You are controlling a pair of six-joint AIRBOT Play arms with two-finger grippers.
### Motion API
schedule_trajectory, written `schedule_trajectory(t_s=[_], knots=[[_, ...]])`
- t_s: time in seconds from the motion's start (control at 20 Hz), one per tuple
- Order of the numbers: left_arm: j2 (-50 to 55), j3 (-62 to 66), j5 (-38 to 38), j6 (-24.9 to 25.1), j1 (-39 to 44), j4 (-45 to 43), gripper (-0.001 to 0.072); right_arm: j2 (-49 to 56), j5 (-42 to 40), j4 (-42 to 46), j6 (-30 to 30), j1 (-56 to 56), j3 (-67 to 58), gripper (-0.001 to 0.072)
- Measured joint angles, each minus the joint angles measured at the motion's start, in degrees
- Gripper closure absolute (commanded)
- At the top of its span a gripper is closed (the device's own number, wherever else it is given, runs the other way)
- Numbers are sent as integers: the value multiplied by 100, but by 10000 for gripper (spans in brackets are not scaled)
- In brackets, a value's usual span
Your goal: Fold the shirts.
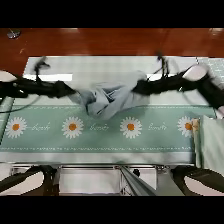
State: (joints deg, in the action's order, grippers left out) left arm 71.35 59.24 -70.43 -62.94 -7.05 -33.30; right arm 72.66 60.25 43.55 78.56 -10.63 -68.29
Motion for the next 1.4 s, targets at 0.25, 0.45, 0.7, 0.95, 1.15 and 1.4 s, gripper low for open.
schedule_trajectory(t_s=[0.25,0.45,0.7,0.95,1.15,1.4], knots=[[-1169,2138,-17,-46,-595,205,687,-374,542,820,205,544,-3147,688],[-2022,3650,302,-243,-1091,-122,687,-1141,686,1480,262,651,-4468,687],[-3189,4463,586,-612,-1670,-1250,687,-2282,1180,2107,269,686,-4883,687],[-4177,4629,549,-737,-1626,-2146,687,-3001,2037,2437,310,691,-4946,687],[-4424,4304,256,-807,-1364,-2457,687,-3209,2507,2535,337,691,-4660,687],[-4367,2688,179,-857,-1246,-2293,687,-3239,2623,2490,400,691,-3224,687]])
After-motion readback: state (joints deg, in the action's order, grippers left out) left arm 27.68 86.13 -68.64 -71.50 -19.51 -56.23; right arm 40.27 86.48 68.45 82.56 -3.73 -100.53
